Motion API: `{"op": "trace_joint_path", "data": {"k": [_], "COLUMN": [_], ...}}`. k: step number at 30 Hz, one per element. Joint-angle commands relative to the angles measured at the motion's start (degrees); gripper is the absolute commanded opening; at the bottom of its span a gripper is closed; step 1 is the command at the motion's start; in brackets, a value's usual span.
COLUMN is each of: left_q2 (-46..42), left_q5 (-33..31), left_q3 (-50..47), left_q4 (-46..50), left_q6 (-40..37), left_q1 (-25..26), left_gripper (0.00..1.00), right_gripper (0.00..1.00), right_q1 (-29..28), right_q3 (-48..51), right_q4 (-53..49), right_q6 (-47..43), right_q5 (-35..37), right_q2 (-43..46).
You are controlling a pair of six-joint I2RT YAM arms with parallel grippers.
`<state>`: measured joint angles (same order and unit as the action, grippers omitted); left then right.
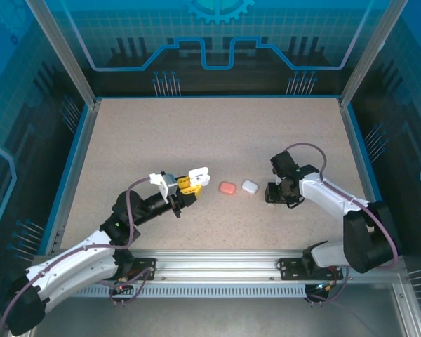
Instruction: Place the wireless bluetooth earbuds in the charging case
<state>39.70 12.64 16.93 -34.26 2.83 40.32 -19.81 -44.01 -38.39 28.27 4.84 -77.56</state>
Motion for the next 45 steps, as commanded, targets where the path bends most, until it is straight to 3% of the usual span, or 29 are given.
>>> {"op": "trace_joint_path", "data": {"k": [1, 12, 26, 37, 45], "left_q2": [-0.94, -2.22, -2.21, -2.11, -1.96], "left_q5": [-1.14, -1.31, -1.39, -1.35, -1.44], "left_q3": [-0.70, -1.01, -0.85, -0.65, -0.59], "left_q4": [-1.20, -0.90, -0.70, -0.67, -0.64], "left_q6": [-1.16, -1.25, -1.17, -1.25, -1.28], "left_q1": [0.33, 0.31, 0.37, 0.30, 0.31], "left_gripper": [0.00, 0.00, 0.00, 0.00, 0.00], "right_gripper": [0.43, 0.41, 0.30, 0.17, 0.16], "right_q1": [1.21, 1.18, 1.18, 1.12, 0.81], "right_q3": [1.25, 1.48, 0.28, 0.59, 0.33], "right_q4": [2.08, 4.01, 3.40, 3.39, 3.32], "right_q6": [2.86, 4.47, 3.61, 2.76, 2.29], "right_q5": [-3.09, -3.15, -1.81, -2.70, -3.44], "right_q2": [0.39, -5.86, -8.96, -8.55, -6.85]}}
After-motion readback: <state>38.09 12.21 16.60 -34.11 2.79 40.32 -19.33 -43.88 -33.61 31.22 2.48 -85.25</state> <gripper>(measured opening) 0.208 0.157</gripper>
